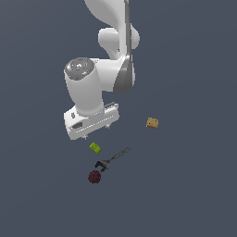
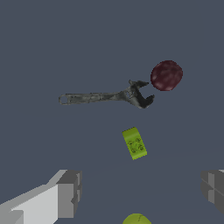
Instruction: Pick up a designated object from a clutter of objects.
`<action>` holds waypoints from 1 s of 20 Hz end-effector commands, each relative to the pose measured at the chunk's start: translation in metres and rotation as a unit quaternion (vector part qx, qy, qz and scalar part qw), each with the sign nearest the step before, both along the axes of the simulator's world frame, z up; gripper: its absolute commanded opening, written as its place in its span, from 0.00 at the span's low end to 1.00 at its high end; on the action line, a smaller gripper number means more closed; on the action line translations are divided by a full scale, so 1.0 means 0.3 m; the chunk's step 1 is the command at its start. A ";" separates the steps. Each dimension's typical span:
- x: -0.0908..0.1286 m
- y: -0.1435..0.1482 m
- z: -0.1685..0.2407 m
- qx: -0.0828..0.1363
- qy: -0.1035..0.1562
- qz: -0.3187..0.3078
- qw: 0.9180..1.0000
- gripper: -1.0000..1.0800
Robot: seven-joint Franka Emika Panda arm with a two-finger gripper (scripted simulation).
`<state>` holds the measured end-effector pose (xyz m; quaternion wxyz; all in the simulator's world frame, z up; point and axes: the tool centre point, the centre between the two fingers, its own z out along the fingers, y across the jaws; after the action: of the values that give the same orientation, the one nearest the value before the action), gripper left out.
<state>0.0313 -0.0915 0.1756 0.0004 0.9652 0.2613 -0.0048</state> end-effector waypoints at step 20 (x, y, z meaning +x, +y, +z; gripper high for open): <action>-0.014 -0.109 -0.357 0.002 -0.004 0.185 0.983 0.96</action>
<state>0.0273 -0.1233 0.0720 -0.0002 0.9034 0.4288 -0.0009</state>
